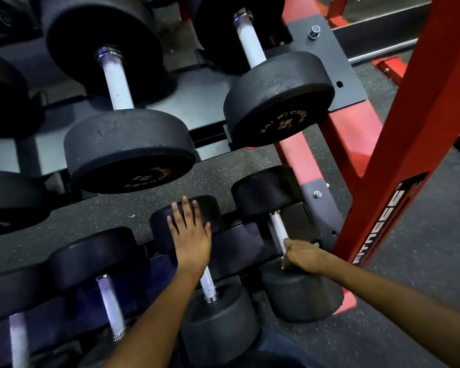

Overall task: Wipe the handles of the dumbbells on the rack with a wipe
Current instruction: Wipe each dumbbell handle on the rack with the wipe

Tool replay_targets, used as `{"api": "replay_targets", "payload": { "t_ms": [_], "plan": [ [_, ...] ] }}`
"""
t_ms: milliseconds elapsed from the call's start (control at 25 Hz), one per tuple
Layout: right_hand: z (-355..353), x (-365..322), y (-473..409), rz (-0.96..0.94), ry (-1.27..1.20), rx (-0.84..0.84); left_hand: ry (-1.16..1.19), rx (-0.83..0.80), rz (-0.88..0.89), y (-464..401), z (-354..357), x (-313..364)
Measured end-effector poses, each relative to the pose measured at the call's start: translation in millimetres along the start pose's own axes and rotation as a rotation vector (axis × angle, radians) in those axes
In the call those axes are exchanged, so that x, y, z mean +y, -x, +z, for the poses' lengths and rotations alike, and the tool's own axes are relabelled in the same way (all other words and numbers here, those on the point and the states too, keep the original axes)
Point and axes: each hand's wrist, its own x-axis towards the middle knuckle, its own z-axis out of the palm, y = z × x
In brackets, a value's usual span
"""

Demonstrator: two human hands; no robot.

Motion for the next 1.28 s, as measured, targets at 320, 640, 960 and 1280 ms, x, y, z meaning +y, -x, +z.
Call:
{"api": "replay_targets", "payload": {
  "t_ms": [320,640,960,1280],
  "plan": [
    [-28,50,16,0.08,0.298,-0.012,0.026,0.014,0.014,1,0,-1],
    [-5,32,-27,0.057,-0.505,-0.285,-0.007,0.069,0.04,0,8,-5],
    [3,33,-34,0.168,-0.736,-0.248,-0.024,0.033,0.028,1,4,-3],
    [16,40,-39,0.174,-0.831,-0.26,-0.055,0.029,0.035,0,3,-2]
  ]
}}
